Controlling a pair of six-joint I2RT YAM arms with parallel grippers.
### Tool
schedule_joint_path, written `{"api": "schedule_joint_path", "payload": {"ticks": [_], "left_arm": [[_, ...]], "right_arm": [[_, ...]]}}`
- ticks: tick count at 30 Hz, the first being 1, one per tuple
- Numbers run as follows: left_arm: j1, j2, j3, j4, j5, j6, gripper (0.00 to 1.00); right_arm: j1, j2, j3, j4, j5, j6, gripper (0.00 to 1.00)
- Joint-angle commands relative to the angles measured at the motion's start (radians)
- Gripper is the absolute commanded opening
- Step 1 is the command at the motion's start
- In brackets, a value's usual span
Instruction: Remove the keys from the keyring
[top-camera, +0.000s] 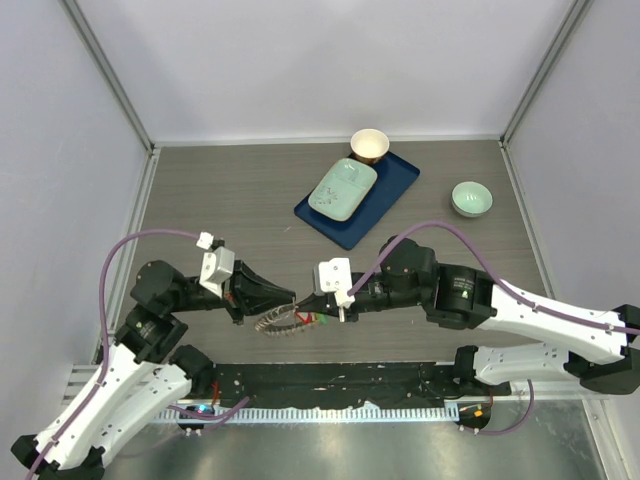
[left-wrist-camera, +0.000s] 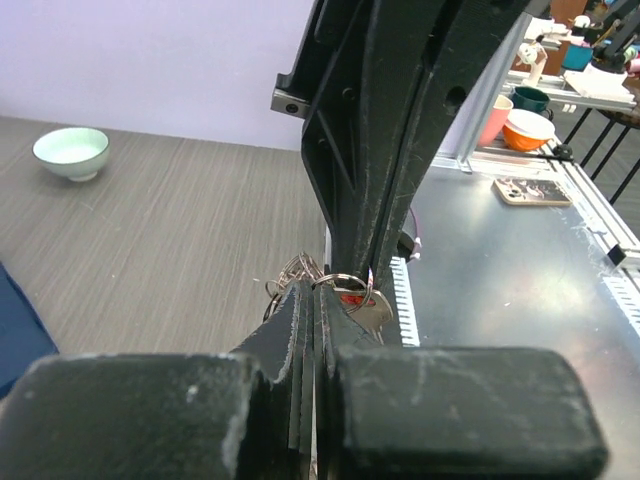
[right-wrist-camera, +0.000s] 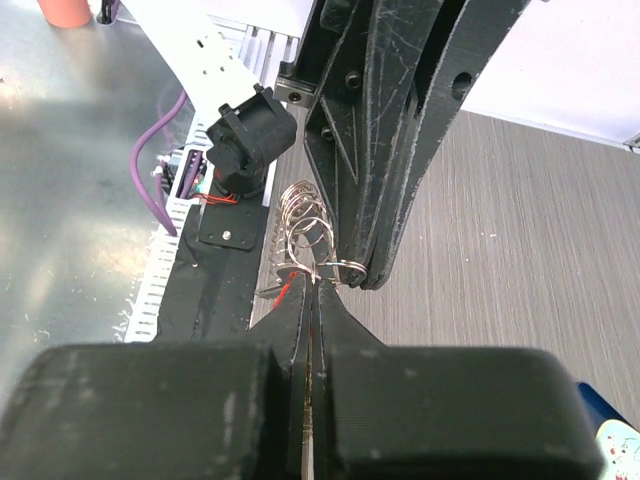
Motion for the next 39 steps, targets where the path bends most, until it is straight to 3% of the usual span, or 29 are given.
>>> {"api": "schedule_joint_path", "payload": {"ticks": [1,7,23,39], "left_arm": [[0.004,-0.032,-0.023,0.203,0.043,0.029,0.0],[0.004,-0.013,-0.013,0.22,0.104,0.012,0.0],[0.004,-0.033,-0.005,0.199,0.116,0.033,0.0],[0.005,-0.021,0.007,0.211,0.162,0.029,0.0]], "right_arm": [[0.007,-0.029,-0.013,0.062,0.003,0.034,0.01],[0.005,-0.031,-0.019,0.074,0.027,0.039,0.01],[-0.002,-0.068,-0.039,0.105,0.15,0.054,0.01],[-0.008,-0.06,-0.036,0.117,0.179,0.042,0.01]]}}
